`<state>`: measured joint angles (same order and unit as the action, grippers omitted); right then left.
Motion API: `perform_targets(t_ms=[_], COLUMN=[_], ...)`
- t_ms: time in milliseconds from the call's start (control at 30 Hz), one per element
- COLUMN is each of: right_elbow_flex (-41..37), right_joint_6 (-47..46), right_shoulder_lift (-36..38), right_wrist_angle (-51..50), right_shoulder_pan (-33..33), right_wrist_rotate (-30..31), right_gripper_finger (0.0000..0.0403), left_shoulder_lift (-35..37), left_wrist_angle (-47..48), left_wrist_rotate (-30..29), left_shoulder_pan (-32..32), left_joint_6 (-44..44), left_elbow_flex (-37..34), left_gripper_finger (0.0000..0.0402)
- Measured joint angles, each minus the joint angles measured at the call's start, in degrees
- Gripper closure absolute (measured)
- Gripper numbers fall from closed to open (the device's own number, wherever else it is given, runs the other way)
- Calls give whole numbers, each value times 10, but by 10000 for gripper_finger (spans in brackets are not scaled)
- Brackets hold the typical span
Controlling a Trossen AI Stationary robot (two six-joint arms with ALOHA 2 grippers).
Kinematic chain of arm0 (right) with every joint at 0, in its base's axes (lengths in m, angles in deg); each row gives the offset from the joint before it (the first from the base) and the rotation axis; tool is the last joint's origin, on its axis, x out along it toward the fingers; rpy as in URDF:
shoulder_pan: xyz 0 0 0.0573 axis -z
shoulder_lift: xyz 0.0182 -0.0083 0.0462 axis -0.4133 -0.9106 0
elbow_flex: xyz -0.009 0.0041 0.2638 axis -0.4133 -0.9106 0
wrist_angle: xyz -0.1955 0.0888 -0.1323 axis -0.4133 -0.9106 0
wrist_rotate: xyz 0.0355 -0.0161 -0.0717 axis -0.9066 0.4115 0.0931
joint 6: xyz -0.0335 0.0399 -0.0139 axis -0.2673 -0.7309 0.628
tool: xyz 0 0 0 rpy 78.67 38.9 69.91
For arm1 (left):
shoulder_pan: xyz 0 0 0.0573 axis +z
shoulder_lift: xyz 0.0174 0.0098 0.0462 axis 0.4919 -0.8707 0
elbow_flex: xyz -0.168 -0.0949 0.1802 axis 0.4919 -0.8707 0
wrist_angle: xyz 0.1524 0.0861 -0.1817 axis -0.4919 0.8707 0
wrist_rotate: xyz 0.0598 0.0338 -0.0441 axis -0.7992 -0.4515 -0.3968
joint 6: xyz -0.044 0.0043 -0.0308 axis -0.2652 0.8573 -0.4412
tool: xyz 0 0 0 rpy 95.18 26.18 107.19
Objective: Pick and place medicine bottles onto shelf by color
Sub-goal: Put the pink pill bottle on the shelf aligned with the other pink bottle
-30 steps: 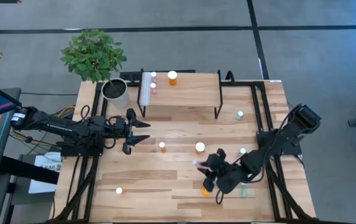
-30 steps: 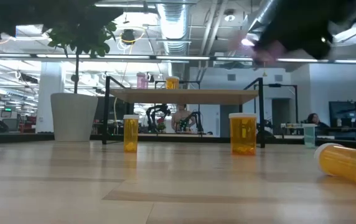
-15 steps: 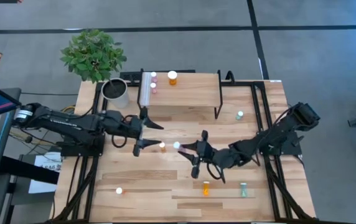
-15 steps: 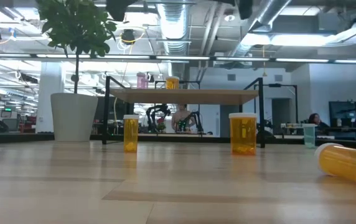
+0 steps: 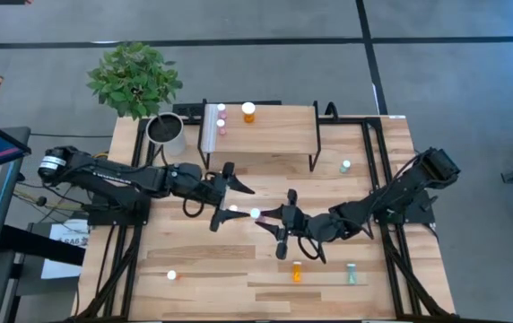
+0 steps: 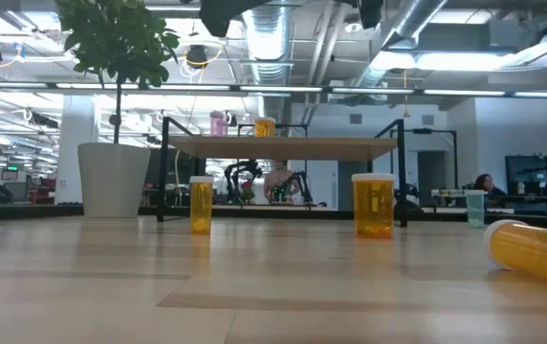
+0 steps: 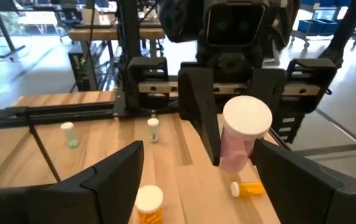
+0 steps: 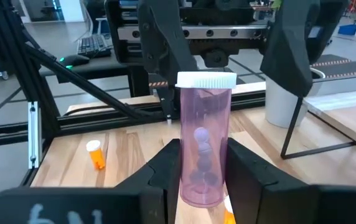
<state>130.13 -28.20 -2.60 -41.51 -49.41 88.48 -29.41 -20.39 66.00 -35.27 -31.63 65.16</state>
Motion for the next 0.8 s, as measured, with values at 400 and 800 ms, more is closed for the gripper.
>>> perform_targets(t_ms=[400,800], right_elbow_flex=[0,0], right_joint_6=[-1,-17], right_shoulder_lift=[0,0], right_wrist_angle=[-9,-25], right_shoulder_pan=[0,0], right_wrist_rotate=[-1,-1], right_gripper_finger=[280,280], left_shoulder_lift=[-9,-52], left_wrist_angle=[-23,-83], left_wrist_rotate=[40,33], left_shoulder_pan=[-15,-19], left_joint_6=[-16,-38], left_elbow_flex=[0,1], left_gripper_finger=[173,168])
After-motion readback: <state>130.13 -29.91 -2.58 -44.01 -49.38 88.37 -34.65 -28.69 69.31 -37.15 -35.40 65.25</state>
